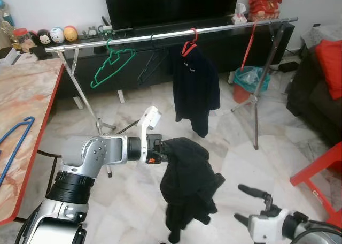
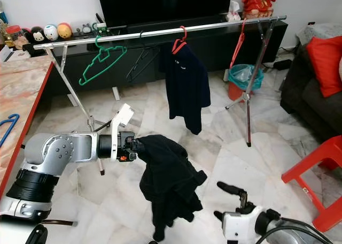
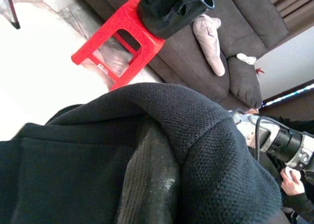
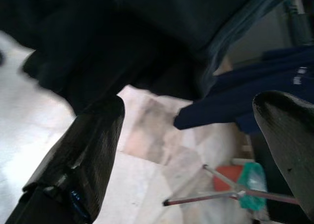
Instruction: Hang hanger
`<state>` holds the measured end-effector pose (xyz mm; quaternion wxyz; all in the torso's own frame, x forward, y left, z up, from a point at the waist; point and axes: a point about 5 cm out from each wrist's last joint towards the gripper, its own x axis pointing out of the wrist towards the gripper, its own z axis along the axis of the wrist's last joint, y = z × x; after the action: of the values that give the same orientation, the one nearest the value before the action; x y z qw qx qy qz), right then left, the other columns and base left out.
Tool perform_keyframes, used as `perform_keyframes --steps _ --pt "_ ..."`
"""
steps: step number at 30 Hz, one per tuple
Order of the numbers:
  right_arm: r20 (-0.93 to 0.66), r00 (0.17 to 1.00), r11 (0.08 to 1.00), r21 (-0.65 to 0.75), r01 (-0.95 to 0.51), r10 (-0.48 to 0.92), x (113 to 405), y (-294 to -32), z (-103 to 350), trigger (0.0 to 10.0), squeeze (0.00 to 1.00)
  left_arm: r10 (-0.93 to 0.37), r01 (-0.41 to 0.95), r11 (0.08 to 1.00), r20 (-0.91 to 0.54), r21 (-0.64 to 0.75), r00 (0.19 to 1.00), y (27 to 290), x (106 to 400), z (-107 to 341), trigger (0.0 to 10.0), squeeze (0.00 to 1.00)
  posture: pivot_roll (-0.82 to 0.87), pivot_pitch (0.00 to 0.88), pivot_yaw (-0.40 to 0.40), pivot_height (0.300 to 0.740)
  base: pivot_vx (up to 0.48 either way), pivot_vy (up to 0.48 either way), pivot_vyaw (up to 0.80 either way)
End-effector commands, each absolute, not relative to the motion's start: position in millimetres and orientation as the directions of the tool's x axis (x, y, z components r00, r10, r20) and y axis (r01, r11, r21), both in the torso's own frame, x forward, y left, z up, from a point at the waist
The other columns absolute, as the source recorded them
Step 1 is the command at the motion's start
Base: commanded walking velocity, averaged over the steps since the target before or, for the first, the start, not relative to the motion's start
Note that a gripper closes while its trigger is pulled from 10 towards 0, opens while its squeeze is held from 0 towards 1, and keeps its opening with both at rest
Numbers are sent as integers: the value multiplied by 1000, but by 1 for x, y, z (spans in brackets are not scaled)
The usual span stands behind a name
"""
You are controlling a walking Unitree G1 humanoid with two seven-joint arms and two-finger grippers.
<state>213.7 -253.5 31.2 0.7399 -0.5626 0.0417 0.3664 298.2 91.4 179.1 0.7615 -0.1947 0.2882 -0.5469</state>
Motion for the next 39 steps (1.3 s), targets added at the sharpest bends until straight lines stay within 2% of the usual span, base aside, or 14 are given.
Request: perform_keyframes --steps 1,10,14,21,33,37,39 --pt "-412 772 137 -836 -532 483 224 -251 37 10000 0 -953 747 300 -212 -594 214 92 294 186 10000 0 -12 0 103 740 0 0 0" --pt "-358 815 164 -866 -472 456 232 -246 33 10000 0 -958 758 285 -203 -587 203 92 291 189 10000 0 1 1 102 740 0 0 0" --pt "-391 793 144 -852 -504 467 229 -242 24 10000 0 -959 763 281 -200 -582 200 92 290 192 10000 0 11 4 103 740 0 0 0" --pt "-385 805 144 -859 -491 452 232 -240 19 10000 0 -962 771 272 -195 -576 193 92 288 195 10000 0 20 5 105 740 0 0 0" --pt "-384 806 143 -860 -490 451 238 -234 13 10000 0 -977 796 205 -164 -570 134 85 278 203 10000 0 35 7 110 740 0 0 0" --pt "-362 802 166 -858 -486 475 240 -225 11 10000 0 -981 799 187 -153 -572 120 83 275 205 10000 0 37 9 112 740 0 0 0" --pt "-329 808 214 -853 -477 488 242 -220 13 10000 0 -981 799 185 -153 -572 117 82 274 205 10000 0 37 9 112 740 0 0 0"
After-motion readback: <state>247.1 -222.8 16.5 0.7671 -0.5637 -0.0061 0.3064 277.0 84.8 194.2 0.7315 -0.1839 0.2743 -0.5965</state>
